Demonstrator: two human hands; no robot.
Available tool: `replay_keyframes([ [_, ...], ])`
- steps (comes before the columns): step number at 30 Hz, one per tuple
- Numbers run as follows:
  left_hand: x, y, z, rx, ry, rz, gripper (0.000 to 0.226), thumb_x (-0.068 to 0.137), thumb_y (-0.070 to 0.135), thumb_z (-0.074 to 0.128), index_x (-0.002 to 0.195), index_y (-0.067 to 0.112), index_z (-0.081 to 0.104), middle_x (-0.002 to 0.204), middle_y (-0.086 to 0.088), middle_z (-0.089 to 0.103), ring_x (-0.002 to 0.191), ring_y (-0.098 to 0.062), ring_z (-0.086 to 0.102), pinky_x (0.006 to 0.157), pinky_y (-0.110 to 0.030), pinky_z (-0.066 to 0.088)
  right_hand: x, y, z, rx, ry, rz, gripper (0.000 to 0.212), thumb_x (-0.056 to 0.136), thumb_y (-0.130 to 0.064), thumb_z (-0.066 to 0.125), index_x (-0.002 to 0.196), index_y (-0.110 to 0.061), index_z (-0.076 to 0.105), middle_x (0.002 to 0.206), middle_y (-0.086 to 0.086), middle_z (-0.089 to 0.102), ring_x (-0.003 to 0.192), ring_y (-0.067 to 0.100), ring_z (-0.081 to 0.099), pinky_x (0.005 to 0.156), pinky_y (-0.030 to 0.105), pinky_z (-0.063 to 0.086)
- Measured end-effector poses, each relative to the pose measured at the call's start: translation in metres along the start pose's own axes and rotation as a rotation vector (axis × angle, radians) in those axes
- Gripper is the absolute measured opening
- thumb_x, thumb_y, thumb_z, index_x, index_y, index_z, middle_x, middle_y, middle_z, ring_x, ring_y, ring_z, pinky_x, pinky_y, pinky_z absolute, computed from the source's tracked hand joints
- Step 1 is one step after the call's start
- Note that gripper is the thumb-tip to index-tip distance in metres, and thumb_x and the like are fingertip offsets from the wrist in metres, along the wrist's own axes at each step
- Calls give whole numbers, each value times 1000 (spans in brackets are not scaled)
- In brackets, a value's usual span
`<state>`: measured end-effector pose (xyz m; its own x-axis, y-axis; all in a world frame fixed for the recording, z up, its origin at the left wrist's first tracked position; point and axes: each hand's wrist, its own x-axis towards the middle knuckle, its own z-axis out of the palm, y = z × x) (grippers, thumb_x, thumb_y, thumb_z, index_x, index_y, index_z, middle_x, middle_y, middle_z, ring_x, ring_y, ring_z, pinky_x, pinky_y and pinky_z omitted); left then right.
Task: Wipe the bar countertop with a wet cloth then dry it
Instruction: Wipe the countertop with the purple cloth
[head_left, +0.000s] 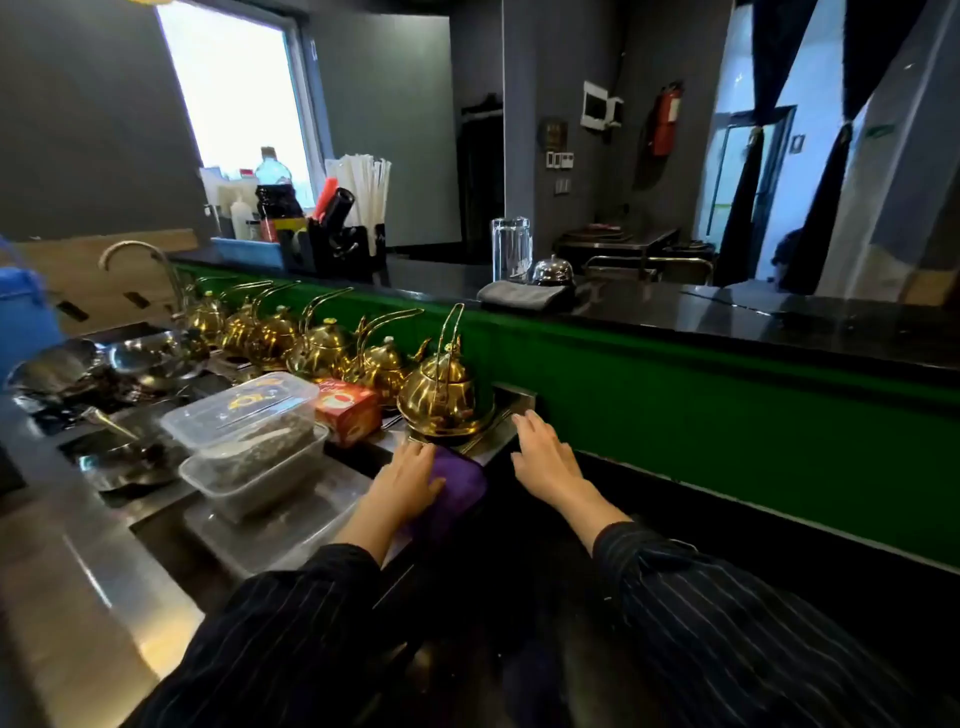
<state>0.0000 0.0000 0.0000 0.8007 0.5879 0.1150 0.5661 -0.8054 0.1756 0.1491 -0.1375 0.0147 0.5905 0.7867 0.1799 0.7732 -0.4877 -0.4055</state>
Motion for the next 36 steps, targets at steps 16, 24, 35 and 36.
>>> replay_keyframes([
  [16, 6, -7, 8, -528, 108, -323, 40, 79, 25, 70, 109, 3, 54, 107, -14, 60, 98, -25, 56, 74, -31, 42, -7, -48, 60, 328, -13, 263, 45, 96, -20, 52, 136, -3, 40, 139, 16, 44, 128, 31, 46, 103, 42, 41],
  [24, 12, 25, -10, -429, 333, 90, 16, 81, 12, 62, 96, 8, 59, 97, -7, 58, 87, -21, 55, 72, -31, 45, -15, -33, 23, 407, 105, 158, 13, 87, 5, 44, 93, -7, 45, 107, 12, 43, 91, 28, 49, 73, 33, 37],
  [35, 29, 182, -6, -749, 377, 383, 20, 78, 0, 56, 96, 10, 52, 89, -6, 63, 82, -22, 61, 78, -43, 51, -62, 50, -97, 333, 379, 308, 28, 91, -14, 46, 118, -7, 50, 114, 17, 63, 102, 37, 60, 75, 35, 44],
  [36, 30, 203, -7, -773, 378, 417, 21, 79, 0, 56, 97, 10, 53, 90, -7, 63, 83, -22, 61, 78, -42, 51, -70, 63, -110, 307, 409, 317, 30, 91, -21, 50, 117, -6, 51, 114, 16, 63, 103, 36, 61, 77, 36, 45],
])
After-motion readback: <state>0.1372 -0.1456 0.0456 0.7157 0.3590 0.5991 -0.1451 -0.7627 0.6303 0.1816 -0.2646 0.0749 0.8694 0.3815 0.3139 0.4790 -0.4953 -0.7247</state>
